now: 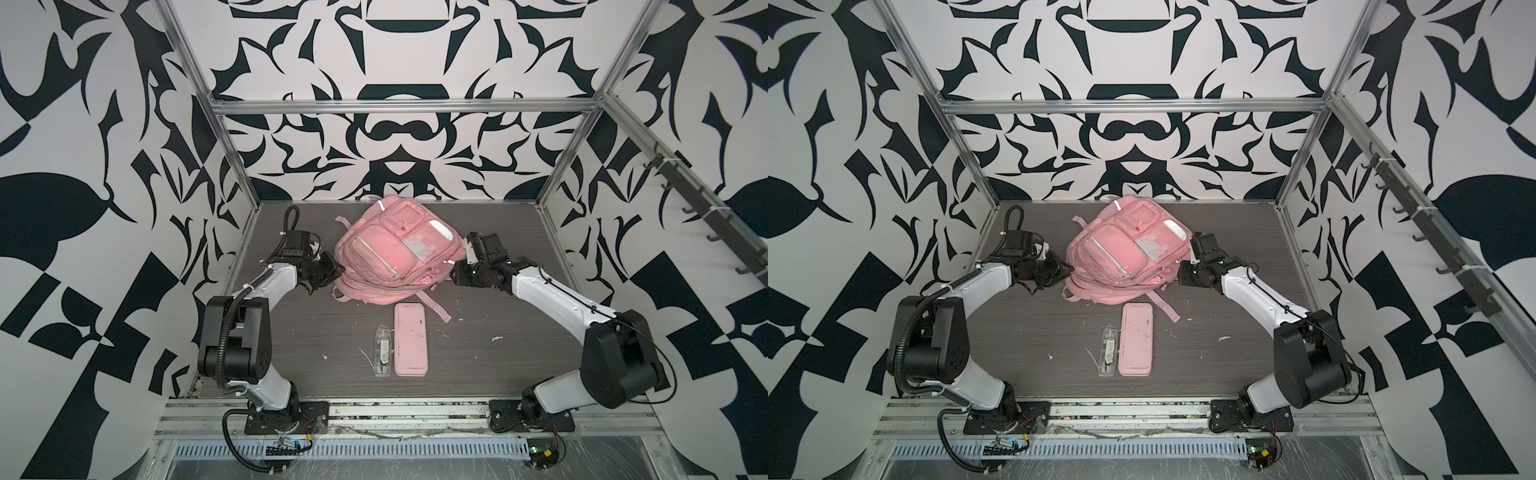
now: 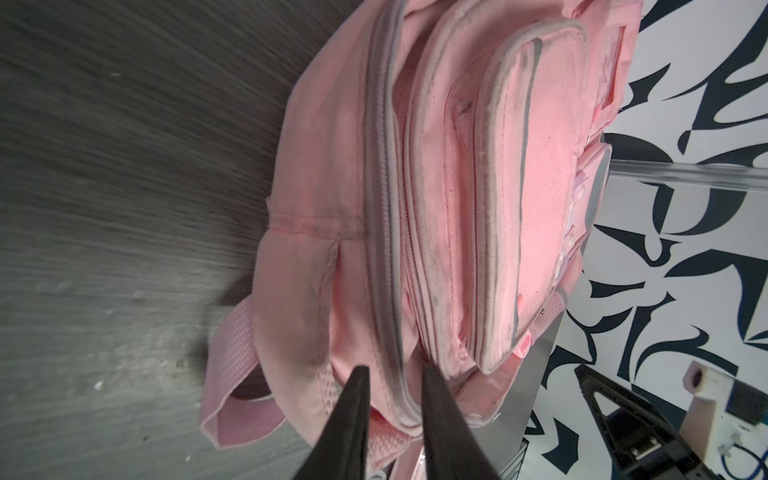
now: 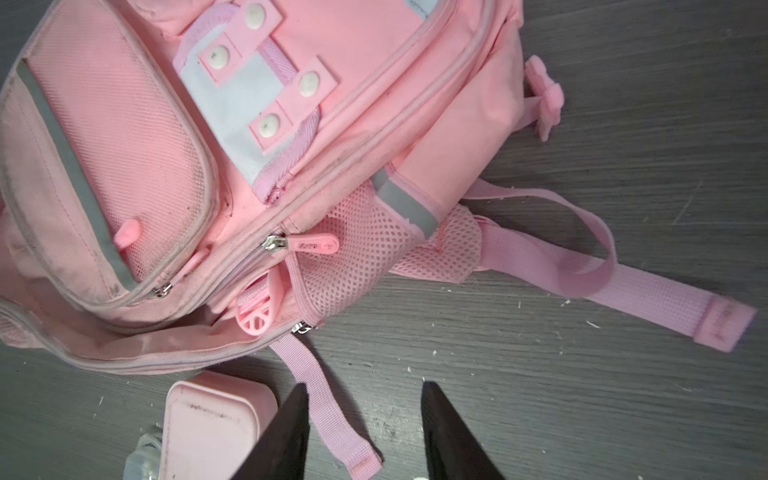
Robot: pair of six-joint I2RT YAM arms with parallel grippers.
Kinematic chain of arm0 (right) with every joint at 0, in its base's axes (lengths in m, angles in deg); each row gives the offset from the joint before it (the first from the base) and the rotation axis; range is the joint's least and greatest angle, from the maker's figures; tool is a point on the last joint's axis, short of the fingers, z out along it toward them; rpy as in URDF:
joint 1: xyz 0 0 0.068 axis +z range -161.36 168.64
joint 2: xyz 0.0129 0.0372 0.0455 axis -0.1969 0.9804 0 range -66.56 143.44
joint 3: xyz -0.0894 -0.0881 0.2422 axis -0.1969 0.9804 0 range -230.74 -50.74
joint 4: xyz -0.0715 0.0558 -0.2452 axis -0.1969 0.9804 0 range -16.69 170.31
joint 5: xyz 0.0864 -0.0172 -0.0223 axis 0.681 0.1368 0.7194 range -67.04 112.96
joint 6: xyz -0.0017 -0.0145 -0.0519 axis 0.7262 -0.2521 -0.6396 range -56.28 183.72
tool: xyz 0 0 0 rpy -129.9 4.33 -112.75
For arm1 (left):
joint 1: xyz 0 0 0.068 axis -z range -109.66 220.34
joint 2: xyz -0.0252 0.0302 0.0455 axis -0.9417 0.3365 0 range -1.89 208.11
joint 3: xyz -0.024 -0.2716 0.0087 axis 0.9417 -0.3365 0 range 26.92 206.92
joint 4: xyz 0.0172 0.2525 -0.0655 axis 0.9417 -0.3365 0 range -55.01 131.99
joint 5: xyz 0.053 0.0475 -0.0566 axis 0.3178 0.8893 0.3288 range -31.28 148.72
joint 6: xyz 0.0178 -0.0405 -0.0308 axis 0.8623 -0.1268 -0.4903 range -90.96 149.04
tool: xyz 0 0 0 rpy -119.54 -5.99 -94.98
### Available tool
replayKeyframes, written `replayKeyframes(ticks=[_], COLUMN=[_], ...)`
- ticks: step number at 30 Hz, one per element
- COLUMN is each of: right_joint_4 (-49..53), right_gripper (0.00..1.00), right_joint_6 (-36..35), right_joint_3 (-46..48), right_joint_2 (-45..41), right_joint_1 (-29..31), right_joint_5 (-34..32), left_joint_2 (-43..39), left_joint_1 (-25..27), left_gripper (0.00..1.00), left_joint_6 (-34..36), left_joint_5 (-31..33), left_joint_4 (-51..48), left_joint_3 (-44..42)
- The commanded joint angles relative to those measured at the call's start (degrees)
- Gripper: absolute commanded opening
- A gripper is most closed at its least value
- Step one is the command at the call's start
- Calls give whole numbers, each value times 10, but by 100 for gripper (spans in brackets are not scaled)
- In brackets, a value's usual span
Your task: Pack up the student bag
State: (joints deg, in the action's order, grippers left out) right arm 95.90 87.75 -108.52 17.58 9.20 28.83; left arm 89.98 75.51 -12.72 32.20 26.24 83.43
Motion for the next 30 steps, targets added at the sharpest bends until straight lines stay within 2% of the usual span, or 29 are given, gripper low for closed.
replayKeyframes(ticks=[1, 5, 11, 18, 24, 30], right_joint_4=[8, 0, -13, -34, -72, -102], right_gripper=[47, 46, 45, 46, 53, 56], right_joint_6=[-4, -6, -6, 1, 21, 39], right_joint_3=[-4, -11, -35, -71, -92, -108], right_joint_2=[-15, -16, -4, 40, 85, 138], right_joint_1=[-1, 0, 5, 12, 12, 11], right_joint_5=[-5, 9, 24, 42, 88, 112], left_joint_2=[-18, -40, -49, 7, 46, 70], left_joint_1=[4, 14, 56, 119, 163, 174], left_gripper=[34, 40, 41, 41, 42, 42], left_joint_6=[7, 7, 13, 3, -33, -45], left_joint_5=[14, 24, 43, 49, 47, 55], left_joint_4=[-30, -45, -66, -55, -6, 23], left_joint_3=[20, 27, 60, 101, 89, 67])
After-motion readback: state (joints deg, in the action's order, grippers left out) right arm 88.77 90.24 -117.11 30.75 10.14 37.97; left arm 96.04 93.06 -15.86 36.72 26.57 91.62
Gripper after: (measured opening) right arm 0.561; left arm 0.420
